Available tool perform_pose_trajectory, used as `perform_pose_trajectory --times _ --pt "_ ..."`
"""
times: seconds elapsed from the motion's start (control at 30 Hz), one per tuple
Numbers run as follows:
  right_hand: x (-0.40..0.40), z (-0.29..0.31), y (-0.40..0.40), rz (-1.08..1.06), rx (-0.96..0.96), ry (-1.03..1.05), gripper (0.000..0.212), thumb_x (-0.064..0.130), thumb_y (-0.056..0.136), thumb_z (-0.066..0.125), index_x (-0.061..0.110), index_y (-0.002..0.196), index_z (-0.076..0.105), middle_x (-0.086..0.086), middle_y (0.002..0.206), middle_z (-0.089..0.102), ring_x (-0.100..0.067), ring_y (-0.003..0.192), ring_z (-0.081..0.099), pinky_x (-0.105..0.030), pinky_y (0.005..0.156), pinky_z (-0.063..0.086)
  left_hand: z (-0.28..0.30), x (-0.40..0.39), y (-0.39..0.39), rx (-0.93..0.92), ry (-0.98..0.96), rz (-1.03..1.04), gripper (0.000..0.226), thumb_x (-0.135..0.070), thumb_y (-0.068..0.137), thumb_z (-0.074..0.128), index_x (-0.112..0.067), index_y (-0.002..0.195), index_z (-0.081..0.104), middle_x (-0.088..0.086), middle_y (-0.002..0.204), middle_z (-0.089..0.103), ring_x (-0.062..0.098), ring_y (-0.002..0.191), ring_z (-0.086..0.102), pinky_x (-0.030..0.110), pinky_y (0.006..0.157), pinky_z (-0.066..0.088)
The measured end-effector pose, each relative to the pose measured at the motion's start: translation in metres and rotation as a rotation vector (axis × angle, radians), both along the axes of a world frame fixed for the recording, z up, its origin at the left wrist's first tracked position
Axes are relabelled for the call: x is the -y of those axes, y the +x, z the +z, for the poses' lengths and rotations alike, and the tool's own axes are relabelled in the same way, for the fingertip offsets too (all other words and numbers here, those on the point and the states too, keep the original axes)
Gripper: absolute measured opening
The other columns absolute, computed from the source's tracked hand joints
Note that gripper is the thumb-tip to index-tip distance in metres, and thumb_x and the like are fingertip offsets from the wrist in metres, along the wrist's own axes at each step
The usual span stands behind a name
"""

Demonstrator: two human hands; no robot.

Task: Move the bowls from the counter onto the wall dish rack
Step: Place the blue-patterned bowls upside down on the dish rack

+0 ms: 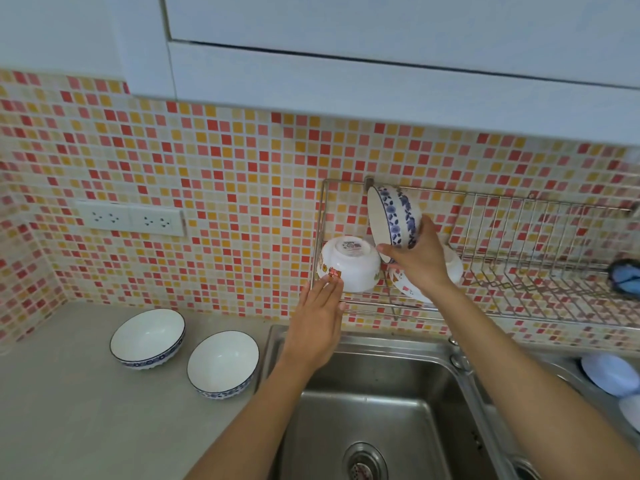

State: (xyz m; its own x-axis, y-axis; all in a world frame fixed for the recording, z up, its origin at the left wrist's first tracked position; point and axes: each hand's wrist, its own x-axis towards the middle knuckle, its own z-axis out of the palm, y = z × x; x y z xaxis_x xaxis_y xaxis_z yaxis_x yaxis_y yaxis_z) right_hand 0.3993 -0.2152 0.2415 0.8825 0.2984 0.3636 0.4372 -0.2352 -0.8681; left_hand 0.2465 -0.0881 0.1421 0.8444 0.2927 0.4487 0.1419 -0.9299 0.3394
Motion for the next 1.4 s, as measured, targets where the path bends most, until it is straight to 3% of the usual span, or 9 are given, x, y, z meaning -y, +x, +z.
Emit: perform_pose_trajectory --times 0.1,0.23,0.37,0.57,0.8,1.0,1.17,1.3,1.4 --pt "-0.007 -0.010 -0.002 -0.019 0.117 -0.101 0.085 0.030 0.062 0.090 0.016 0.131 0.043 -0.005 0.127 0.056 -0.025 0.116 0.056 -0.043 0.096 0.050 -0.001 0.000 0.000 -0.004 0.001 -0.004 0.052 -0.041 0.100 0.013 -0.024 0.150 0.015 -0.007 0.158 0.014 0.008 0.146 0.002 0.027 0.114 -0.011" --pt "-0.016 -0.027 -0.008 0.006 0.211 -0.230 0.095 0.021 0.067 0.088 0.010 0.142 0.033 -0.010 0.138 0.045 -0.024 0.124 0.047 -0.027 0.097 0.040 0.001 0.001 -0.001 0.026 0.002 -0.013 0.052 -0.038 0.100 0.014 -0.021 0.149 0.018 -0.006 0.157 0.019 0.009 0.146 0.006 0.028 0.115 -0.009" --pt "-0.022 -0.043 -0.008 0.061 0.299 -0.399 0.101 0.020 0.066 0.088 0.017 0.145 0.026 -0.007 0.143 0.038 -0.024 0.130 0.041 -0.039 0.107 0.043 -0.001 0.001 0.000 0.040 -0.026 -0.013 0.051 -0.038 0.101 0.016 -0.022 0.149 0.021 -0.006 0.157 0.020 0.008 0.146 0.006 0.028 0.115 -0.008" --pt "-0.025 -0.043 -0.003 0.148 0.395 -0.652 0.101 0.020 0.074 0.083 0.017 0.150 0.017 -0.010 0.154 0.026 -0.030 0.142 0.025 -0.046 0.115 0.032 -0.001 0.002 0.001 0.053 -0.038 -0.014 0.052 -0.039 0.100 0.015 -0.021 0.149 0.021 -0.006 0.157 0.020 0.007 0.145 0.004 0.027 0.115 -0.009" --pt "-0.029 -0.038 -0.005 0.208 0.506 -0.907 0.101 0.015 0.077 0.078 0.018 0.153 0.012 -0.003 0.160 0.018 -0.031 0.149 0.010 -0.051 0.107 0.040 -0.002 0.003 0.002 0.083 -0.044 -0.006 0.049 -0.037 0.101 0.020 -0.020 0.147 0.027 -0.003 0.154 0.030 0.009 0.145 0.014 0.026 0.115 -0.006" --pt "-0.023 -0.043 0.002 0.296 0.447 -0.868 0.093 0.020 0.077 0.080 0.022 0.151 0.024 0.000 0.160 0.023 -0.027 0.150 0.011 -0.047 0.118 0.024 -0.003 0.004 0.001 0.086 -0.055 -0.005 0.049 -0.038 0.101 0.020 -0.020 0.146 0.028 -0.002 0.153 0.031 0.011 0.145 0.015 0.028 0.117 -0.003" --pt "-0.014 -0.046 -0.001 0.317 0.409 -0.809 0.072 0.042 0.094 0.056 0.027 0.154 0.018 0.005 0.163 0.017 -0.019 0.151 0.003 -0.046 0.121 0.018 -0.002 0.005 0.001 0.060 -0.035 0.011 0.053 -0.041 0.099 0.016 -0.021 0.148 0.025 -0.003 0.155 0.027 0.010 0.145 0.012 0.025 0.114 -0.009" --pt "0.009 -0.054 -0.005 0.163 0.434 -0.648 0.068 0.050 0.098 0.042 0.022 0.155 0.017 0.001 0.162 0.022 -0.017 0.150 0.014 -0.042 0.121 0.020 0.001 0.005 0.001 0.000 0.004 0.029 0.056 -0.045 0.098 0.010 -0.023 0.150 0.013 -0.006 0.158 0.013 0.003 0.141 -0.007 0.027 0.113 -0.015" --pt "0.028 -0.059 -0.008 0.024 0.548 -0.657 0.065 0.048 0.100 0.038 0.016 0.154 0.022 -0.005 0.161 0.025 -0.017 0.150 0.012 -0.035 0.119 0.009 0.004 0.007 0.002 -0.052 0.077 0.054 0.063 -0.052 0.096 0.007 -0.020 0.150 0.002 -0.005 0.158 -0.002 0.005 0.139 -0.018 0.029 0.109 -0.023"
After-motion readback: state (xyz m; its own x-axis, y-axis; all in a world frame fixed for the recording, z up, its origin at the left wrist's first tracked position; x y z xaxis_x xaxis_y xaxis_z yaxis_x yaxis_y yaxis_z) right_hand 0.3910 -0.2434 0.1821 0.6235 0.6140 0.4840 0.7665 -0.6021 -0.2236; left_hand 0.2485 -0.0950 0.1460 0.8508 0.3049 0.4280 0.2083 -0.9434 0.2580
